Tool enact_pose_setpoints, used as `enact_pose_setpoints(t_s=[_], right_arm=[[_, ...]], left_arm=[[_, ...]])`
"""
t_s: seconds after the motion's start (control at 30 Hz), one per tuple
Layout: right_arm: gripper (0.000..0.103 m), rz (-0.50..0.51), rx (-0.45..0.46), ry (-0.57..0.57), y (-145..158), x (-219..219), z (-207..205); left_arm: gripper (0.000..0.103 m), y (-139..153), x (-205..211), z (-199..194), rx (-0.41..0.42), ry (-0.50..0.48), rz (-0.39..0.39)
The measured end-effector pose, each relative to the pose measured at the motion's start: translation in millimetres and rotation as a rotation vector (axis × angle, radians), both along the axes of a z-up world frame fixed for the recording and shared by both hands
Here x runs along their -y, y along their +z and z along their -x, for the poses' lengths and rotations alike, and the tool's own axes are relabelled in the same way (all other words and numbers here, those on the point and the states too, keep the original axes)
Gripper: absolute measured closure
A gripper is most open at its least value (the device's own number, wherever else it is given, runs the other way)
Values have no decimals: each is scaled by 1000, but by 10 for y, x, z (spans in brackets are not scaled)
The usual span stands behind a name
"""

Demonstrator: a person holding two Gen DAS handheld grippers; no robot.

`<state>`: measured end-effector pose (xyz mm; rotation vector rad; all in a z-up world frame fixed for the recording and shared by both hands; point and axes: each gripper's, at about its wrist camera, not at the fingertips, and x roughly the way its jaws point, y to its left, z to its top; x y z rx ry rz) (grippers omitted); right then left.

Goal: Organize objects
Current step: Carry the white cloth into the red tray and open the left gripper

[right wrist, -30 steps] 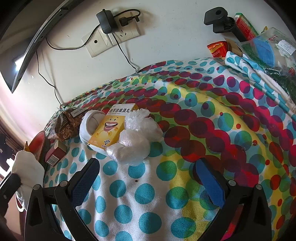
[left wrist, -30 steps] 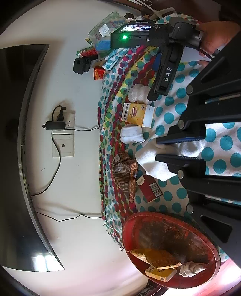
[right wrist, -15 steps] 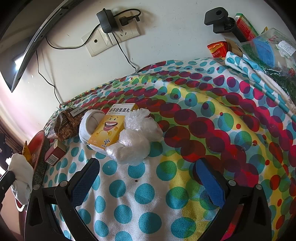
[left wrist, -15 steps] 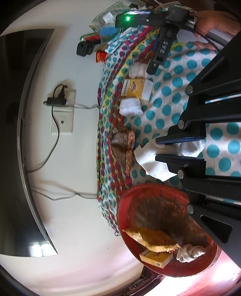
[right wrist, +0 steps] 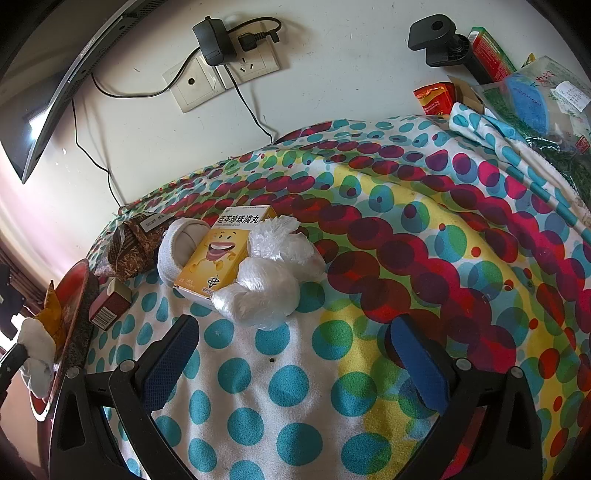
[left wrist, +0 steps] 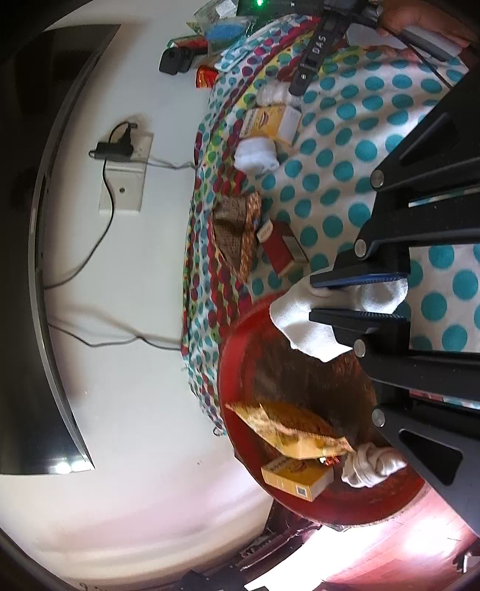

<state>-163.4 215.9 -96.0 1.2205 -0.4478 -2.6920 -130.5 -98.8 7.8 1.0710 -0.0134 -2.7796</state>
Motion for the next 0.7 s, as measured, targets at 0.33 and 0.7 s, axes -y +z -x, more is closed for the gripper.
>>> enact_pose_setpoints(t_s=[0.33, 0.7], right_arm=[[0, -1, 1, 1, 5, 2, 3], [0, -3, 1, 2, 12, 4, 7]], left_arm=[[91, -43, 390, -88, 19, 71, 14], [91, -73, 796, -261, 39, 138, 41]])
